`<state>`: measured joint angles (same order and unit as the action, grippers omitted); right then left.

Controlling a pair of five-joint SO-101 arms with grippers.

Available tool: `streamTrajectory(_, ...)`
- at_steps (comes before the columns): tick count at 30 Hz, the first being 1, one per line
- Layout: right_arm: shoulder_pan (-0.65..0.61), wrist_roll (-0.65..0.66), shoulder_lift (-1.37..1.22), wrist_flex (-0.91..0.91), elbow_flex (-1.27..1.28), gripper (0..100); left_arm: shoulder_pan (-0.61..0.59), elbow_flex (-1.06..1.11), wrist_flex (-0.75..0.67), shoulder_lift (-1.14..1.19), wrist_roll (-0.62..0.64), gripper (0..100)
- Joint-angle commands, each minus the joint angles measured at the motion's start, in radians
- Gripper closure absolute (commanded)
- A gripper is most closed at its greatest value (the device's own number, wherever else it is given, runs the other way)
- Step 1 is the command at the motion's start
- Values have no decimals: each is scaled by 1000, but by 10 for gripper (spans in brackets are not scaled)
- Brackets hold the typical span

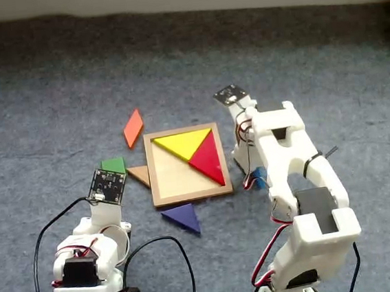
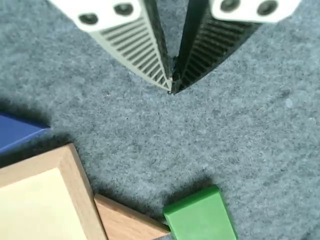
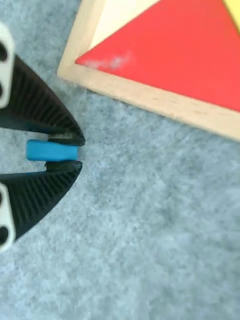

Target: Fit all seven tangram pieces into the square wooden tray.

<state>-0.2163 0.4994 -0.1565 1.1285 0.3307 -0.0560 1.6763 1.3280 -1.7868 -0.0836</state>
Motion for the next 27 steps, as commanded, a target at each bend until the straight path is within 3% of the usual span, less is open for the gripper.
streamTrajectory(1, -5, 8, 131, 38, -42, 992, -4, 19, 8, -28, 8, 995)
streamTrajectory(12, -242, 2, 255, -31, -38, 992, -4, 19, 8, -28, 8, 995)
streamTrajectory(19, -295, 6, 205, -225, 47, 992, -4, 19, 8, -28, 8, 995)
streamTrajectory(27, -352, 2, 105, -239, 61, 985, -4, 19, 8, -28, 8, 995)
